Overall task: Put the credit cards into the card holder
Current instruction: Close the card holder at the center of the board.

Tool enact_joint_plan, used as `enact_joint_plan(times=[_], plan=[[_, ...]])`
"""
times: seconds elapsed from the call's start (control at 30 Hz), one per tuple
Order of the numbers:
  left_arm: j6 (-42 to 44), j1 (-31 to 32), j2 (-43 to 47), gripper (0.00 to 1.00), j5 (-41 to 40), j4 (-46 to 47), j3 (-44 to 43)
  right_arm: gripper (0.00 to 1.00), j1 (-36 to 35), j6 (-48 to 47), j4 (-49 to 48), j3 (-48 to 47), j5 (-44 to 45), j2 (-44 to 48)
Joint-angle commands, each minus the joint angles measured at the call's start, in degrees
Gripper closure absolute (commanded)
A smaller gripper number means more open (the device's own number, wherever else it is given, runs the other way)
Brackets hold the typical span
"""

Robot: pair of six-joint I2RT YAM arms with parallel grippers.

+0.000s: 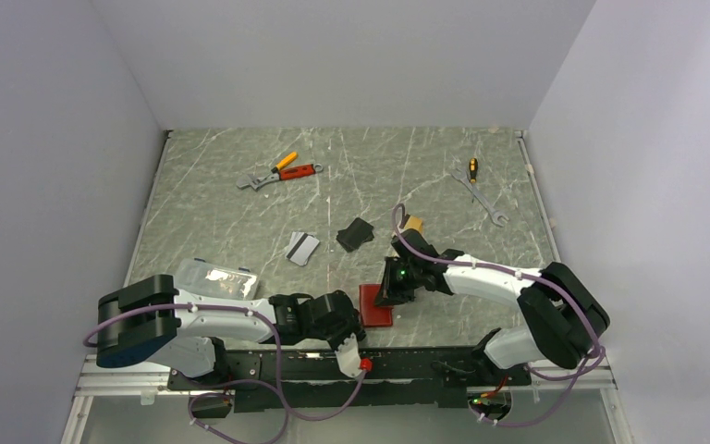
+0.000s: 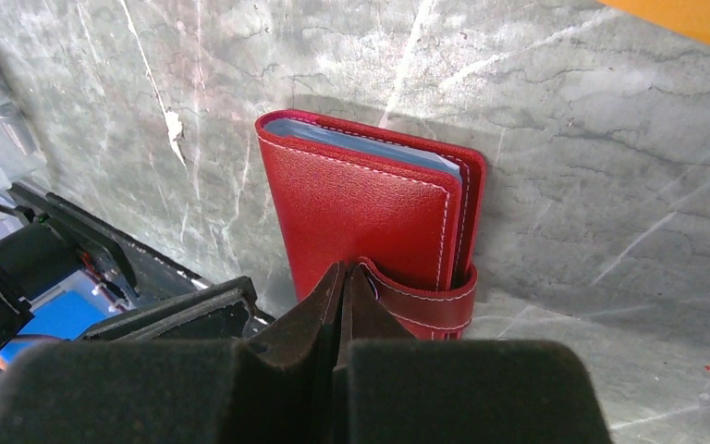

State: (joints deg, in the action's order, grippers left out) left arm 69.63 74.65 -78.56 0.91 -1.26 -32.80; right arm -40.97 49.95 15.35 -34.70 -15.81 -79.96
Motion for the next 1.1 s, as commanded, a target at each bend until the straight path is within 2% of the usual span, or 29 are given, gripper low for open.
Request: enact_joint_plan(times=[0.0,0.17,0.27,0.3,0.37,0.47,0.7,0.9,0.97,1.07], plan=[[-0.5,0.2,2.1,0.70,-0.7,-1.1,-1.5,1.00,1.3,-2.3,6.9,3.5,8.0,-2.4],[-1.0,-1.2,2.7,0.67,-0.7,-3.4,-2.1,1.00,2.3,-2.1,4.7,5.4,5.7,-1.3],[-1.8,-3.1,3.0,0.59,-0.7,-6.6,-3.9,1.00,3.0,-2.5,2.1,5.6,2.3,-0.7],[-2.4,-4.2,3.0,0.56,-0.7,-9.0,-5.4,0.98,3.2,-2.6,1.3,5.5,1.1,-0.5],[-3.8,-7.0,3.0,0.51,-0.7,-14.6,-9.1,0.85,4.0,-3.0,0.0,4.6,-1.1,-0.3],[-4.8,-11.3,3.6,0.44,-0.7,-22.3,-14.2,0.76,5.0,-3.3,-1.8,3.1,-5.0,0.3],[-8.9,-21.7,5.8,0.38,-0.1,-39.5,-25.3,0.62,7.8,-3.3,-4.1,0.0,-13.2,4.5],[-16.4,-28.8,4.7,0.37,1.7,-51.5,-32.7,0.59,8.6,-3.5,-3.8,-5.0,-18.8,7.5],[-18.1,-31.0,4.6,0.37,2.7,-54.0,-34.3,0.59,8.5,-4.8,0.0,-7.5,-17.1,8.3],[-19.4,-34.2,4.2,0.37,4.6,-57.7,-35.5,0.69,8.6,-6.8,8.1,-9.6,-11.1,9.7]])
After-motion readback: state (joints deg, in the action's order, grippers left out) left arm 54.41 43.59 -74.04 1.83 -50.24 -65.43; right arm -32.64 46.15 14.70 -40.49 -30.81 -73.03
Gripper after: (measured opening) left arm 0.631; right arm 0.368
